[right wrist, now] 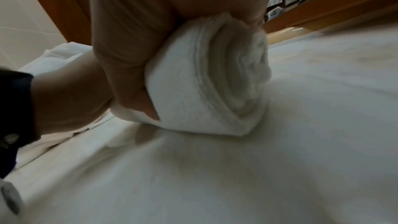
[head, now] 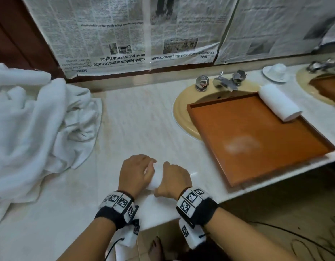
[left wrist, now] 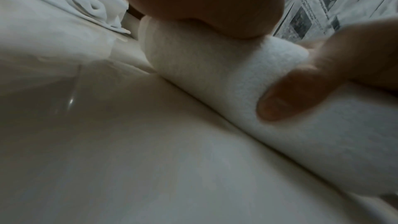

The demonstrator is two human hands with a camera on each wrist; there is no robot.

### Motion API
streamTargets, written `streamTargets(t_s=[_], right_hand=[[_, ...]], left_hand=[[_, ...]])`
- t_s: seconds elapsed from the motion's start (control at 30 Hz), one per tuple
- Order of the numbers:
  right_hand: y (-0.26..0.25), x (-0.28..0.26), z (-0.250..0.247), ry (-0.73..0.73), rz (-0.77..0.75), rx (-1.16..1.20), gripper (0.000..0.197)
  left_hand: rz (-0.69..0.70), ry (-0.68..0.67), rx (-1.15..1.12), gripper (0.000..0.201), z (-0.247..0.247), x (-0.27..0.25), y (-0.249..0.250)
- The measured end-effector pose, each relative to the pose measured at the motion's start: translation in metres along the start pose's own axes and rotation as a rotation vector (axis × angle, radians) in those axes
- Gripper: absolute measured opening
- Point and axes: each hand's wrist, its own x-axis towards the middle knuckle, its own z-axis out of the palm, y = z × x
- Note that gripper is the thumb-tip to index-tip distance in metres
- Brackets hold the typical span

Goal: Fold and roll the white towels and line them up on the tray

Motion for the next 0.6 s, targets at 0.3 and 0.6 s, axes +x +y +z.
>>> streamTargets(t_s=[0.3, 0.6], right_hand=[[0.071, -0.012, -0.048, -0.021, 0.101, 0.426, 0.076], [0.230, -0.008, -0.131, 0.149, 0.211, 0.958, 0.064]], left_hand=[[-0.224, -0.040, -0.318, 0.048, 0.023, 0.031, 0.056], [-0.338, -0.019, -0.442, 0.038, 0.083, 0.109, 0.152]])
